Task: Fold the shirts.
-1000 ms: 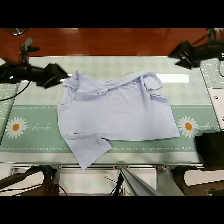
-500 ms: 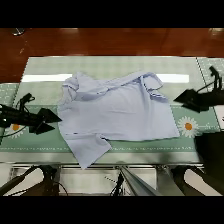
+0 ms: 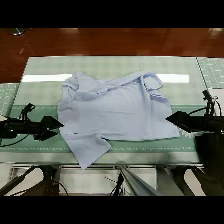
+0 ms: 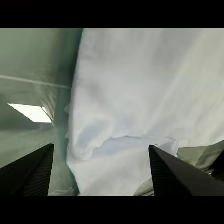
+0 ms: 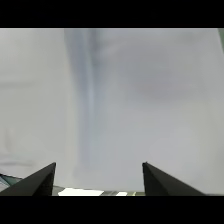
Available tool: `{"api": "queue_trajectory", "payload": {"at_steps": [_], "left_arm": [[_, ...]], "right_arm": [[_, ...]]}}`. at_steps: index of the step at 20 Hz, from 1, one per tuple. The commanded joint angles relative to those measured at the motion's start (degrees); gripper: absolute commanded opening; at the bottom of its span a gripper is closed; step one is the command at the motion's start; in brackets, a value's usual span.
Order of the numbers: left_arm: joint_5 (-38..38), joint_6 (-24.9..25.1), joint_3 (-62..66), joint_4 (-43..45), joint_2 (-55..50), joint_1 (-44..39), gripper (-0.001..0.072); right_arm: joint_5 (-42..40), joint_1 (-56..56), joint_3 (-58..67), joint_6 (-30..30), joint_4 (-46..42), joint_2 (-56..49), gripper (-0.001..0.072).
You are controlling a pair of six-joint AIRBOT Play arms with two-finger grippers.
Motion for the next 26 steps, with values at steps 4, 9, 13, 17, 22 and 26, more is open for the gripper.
{"api": "queue_trajectory", "payload": {"at_steps": [4,9,13,17,22,26], "left_arm": [[4.44,2.8,-3.17,-2.47,-0.63,-5.75,0.0703],[6.82,3.39,-3.52,-2.54,-0.61,-8.13,0.0067],[6.93,3.78,-3.52,-3.5,-0.61,-8.24,0.0017],[7.3,4.04,-3.54,-3.52,-0.61,-8.24,0.0017],[7.32,4.02,-3.54,-3.52,-0.61,-8.24,0.0017],[7.41,4.04,-3.54,-3.52,-0.61,-8.24,0.0017]], "right_arm": [[-3.5,-0.17,-0.66,2.86,2.58,0.98,0.0618],[-3.04,-12.39,4.07,4.92,-5.46,0.96,0.0617],[-2.25,-15.89,-2.27,13.07,-17.64,0.92,0.0617],[0.46,-15.19,-6.19,12.94,-17.88,-1.77,0.0617],[-0.76,-14.19,-5.86,7.48,-12.24,-8.5,0.0617],[-3.54,-14.19,-3.93,4.7,-6.32,-13.4,0.0617]]}}
